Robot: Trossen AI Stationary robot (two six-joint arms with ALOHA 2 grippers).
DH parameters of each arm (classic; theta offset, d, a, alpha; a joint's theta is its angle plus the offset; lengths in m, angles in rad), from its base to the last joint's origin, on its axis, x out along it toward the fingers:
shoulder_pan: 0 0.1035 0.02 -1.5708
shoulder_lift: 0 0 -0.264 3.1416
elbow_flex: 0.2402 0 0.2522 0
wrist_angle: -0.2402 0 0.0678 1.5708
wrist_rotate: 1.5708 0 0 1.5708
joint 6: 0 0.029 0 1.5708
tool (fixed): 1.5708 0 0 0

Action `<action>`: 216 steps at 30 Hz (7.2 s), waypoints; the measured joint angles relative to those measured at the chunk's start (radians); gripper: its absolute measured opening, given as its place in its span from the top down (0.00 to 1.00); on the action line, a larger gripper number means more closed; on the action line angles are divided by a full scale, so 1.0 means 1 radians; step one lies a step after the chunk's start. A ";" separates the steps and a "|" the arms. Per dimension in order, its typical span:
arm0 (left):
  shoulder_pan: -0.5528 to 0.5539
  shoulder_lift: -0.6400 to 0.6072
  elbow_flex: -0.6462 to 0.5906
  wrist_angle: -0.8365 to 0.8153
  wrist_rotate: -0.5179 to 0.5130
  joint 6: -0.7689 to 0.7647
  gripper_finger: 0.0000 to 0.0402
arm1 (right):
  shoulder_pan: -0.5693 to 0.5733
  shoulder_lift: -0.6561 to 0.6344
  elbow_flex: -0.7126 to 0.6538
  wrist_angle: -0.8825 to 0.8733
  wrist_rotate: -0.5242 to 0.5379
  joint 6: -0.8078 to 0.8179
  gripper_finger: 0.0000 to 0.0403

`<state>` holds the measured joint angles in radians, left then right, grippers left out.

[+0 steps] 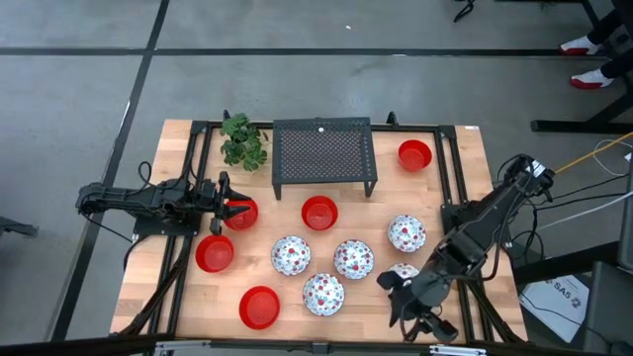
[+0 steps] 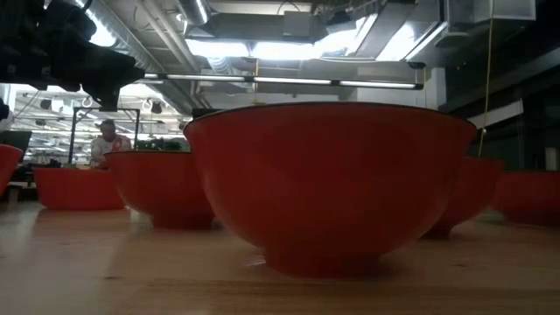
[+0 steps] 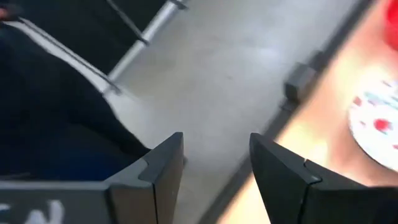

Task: Pick & Place Mini bowls
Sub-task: Put the white bowl on the shelf

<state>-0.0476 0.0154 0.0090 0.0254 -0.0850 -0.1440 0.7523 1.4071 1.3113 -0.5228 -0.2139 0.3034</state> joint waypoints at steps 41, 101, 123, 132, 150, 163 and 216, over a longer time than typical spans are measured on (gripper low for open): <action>0.000 0.000 0.000 0.000 0.000 0.000 0.69 | 0.122 0.000 -0.137 -0.270 0.531 -0.074 0.54; 0.000 0.000 0.000 0.000 0.000 0.000 0.69 | -0.162 0.308 -0.304 0.151 0.549 -0.431 0.96; 0.000 0.000 0.000 0.000 0.000 0.000 0.69 | -0.277 0.307 0.020 -0.040 0.350 -0.215 0.96; 0.000 0.000 0.000 0.000 0.000 0.000 0.69 | -0.270 0.306 0.263 -0.107 0.352 -0.153 0.96; 0.000 0.000 0.000 0.000 0.000 0.000 0.69 | -0.287 0.306 0.605 -0.137 0.611 -0.394 0.96; 0.000 0.000 0.000 0.000 0.000 0.000 0.69 | -0.449 0.305 0.626 -0.207 0.727 -0.592 0.95; 0.000 0.000 0.000 0.000 0.000 0.000 0.69 | -0.991 0.306 0.401 -0.585 0.454 -0.442 0.93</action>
<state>-0.0476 0.0158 0.0090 0.0254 -0.0849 -0.1440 -0.2389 1.7130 1.7123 -1.1075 0.2403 -0.1389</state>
